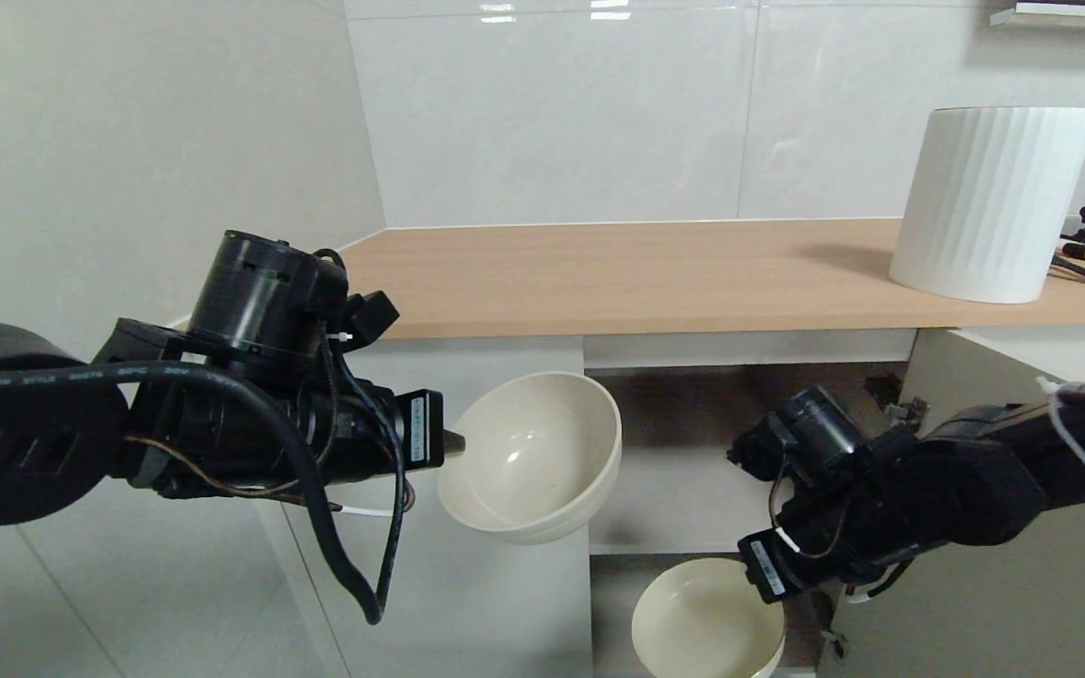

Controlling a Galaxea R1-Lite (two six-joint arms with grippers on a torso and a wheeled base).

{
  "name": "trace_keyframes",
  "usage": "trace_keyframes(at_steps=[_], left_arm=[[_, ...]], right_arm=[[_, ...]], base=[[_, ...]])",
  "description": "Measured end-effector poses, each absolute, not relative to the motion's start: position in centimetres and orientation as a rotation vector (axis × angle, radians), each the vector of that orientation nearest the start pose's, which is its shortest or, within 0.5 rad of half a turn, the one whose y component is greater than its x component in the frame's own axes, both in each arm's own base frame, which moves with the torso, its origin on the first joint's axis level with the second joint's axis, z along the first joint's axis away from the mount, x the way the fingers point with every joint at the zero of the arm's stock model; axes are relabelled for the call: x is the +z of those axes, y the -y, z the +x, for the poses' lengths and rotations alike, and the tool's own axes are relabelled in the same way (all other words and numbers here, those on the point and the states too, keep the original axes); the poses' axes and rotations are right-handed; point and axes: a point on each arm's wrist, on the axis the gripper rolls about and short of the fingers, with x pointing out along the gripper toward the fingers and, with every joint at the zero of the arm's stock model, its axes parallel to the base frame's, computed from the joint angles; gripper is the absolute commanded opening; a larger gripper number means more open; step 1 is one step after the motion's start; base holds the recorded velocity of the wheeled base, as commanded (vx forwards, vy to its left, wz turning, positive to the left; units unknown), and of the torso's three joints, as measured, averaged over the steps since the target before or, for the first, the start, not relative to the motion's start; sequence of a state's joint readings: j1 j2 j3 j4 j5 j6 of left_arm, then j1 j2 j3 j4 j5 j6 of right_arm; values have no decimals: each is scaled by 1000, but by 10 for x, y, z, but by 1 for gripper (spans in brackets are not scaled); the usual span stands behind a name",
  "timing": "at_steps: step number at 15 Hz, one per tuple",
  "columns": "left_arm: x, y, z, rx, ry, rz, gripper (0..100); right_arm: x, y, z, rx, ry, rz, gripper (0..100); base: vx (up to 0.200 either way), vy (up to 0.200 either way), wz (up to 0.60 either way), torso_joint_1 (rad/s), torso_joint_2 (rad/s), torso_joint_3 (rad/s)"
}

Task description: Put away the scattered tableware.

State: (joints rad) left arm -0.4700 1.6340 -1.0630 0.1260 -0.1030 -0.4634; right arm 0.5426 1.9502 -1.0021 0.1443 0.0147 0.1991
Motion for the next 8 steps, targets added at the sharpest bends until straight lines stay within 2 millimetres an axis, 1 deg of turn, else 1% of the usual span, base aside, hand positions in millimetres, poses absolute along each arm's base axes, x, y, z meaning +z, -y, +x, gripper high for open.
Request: trace_keyframes(at_steps=[2,4,6,8], left_arm=[[202,132,253,-379,-808,-302,0],[200,134,251,-387,-816,-290,0],[196,136,249,-408,-825,-245,0],[191,138,245,-427,-837,-210,0]], right_arm=[[71,-168,292,355,-1130,-104,0],[52,-164,313,278,-1138,-63,0],[33,-162,334,171,-1106,-29,0],[20,-158,357,79,-1052,41,0]], base=[[0,0,0,0,0,0],[0,0,0,0,0,0],[0,0,0,0,0,0],[0,0,0,0,0,0]])
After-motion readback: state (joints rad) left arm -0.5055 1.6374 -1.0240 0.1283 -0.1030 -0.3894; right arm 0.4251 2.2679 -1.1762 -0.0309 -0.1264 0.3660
